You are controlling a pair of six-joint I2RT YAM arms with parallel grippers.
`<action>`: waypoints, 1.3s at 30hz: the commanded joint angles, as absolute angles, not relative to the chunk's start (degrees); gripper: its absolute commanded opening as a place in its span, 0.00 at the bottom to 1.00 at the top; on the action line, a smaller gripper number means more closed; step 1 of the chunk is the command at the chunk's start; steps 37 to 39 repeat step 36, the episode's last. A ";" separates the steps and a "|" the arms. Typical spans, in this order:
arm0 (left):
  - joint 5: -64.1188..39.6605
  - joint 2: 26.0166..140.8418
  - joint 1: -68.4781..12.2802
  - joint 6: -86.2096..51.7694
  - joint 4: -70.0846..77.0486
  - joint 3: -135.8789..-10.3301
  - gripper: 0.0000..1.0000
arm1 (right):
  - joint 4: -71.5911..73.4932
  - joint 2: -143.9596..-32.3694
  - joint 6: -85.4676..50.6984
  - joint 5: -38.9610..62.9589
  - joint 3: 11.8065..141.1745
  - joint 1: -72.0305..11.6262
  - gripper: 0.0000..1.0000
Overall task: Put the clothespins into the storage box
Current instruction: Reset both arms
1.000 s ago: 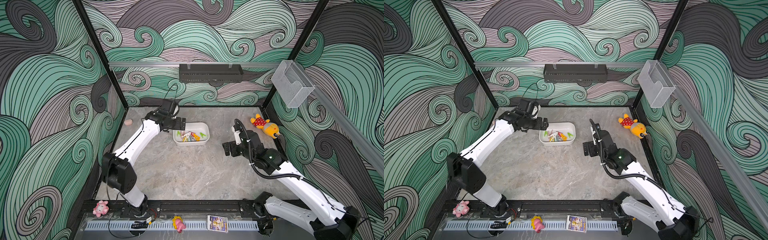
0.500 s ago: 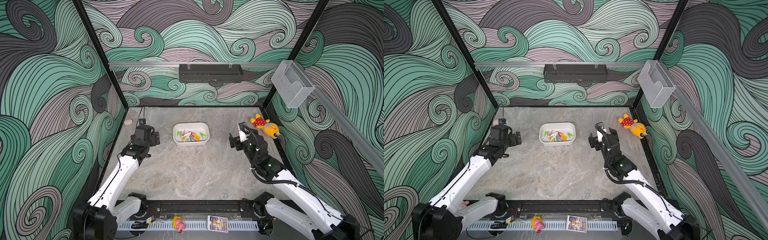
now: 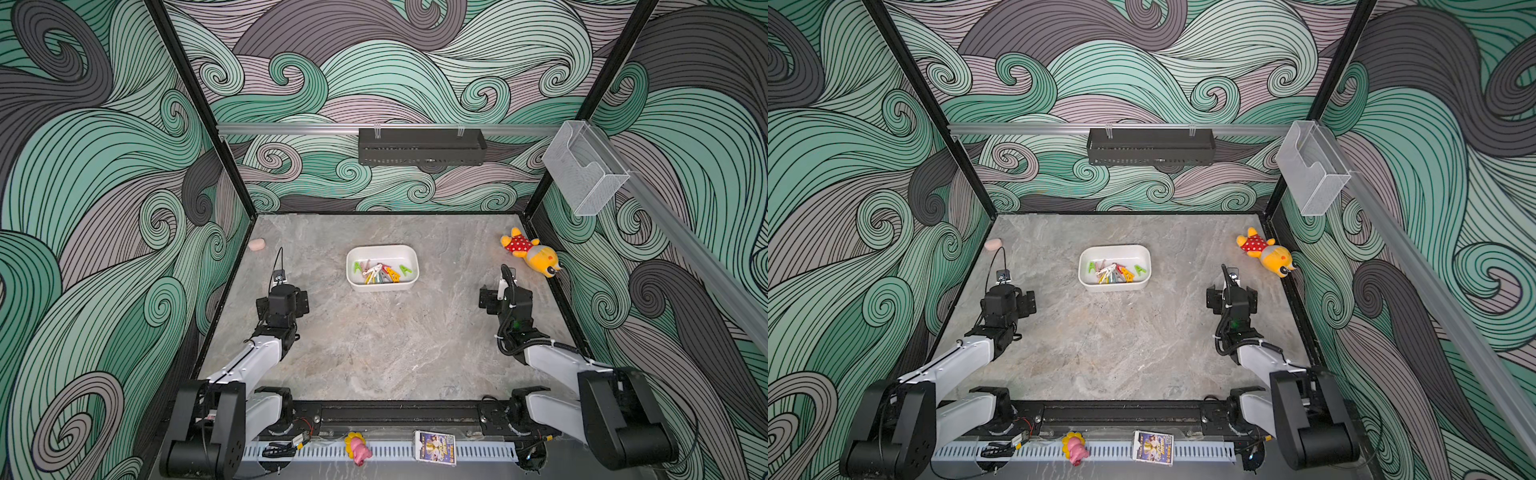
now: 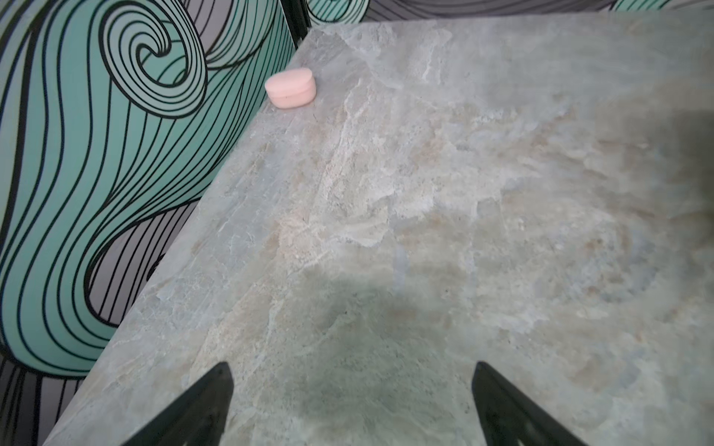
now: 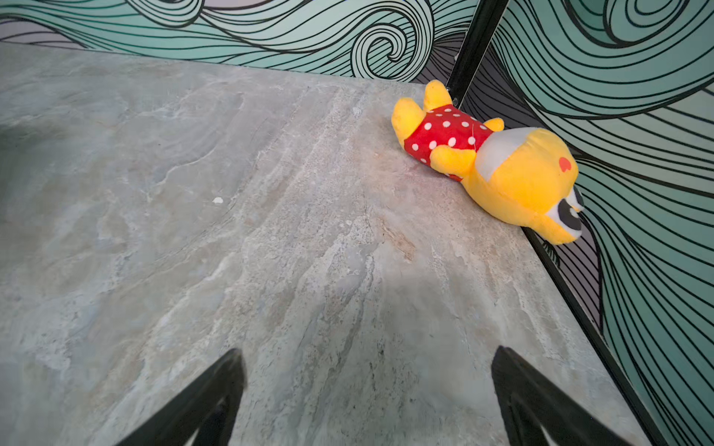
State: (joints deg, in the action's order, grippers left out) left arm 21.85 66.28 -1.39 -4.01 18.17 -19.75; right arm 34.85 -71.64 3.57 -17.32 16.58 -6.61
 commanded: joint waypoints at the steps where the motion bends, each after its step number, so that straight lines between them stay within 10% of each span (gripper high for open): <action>1: 14.15 71.95 1.30 -3.09 30.40 -22.39 0.99 | 48.63 -77.31 3.94 -12.58 18.01 -5.89 0.99; 9: 11.40 89.45 2.55 -3.51 48.51 -23.40 0.99 | 52.67 -88.43 0.71 -9.69 21.36 -2.70 0.99; 39: 11.60 87.12 2.47 -4.58 38.75 -26.46 0.99 | 49.46 -87.94 0.48 -8.79 22.50 -2.11 0.99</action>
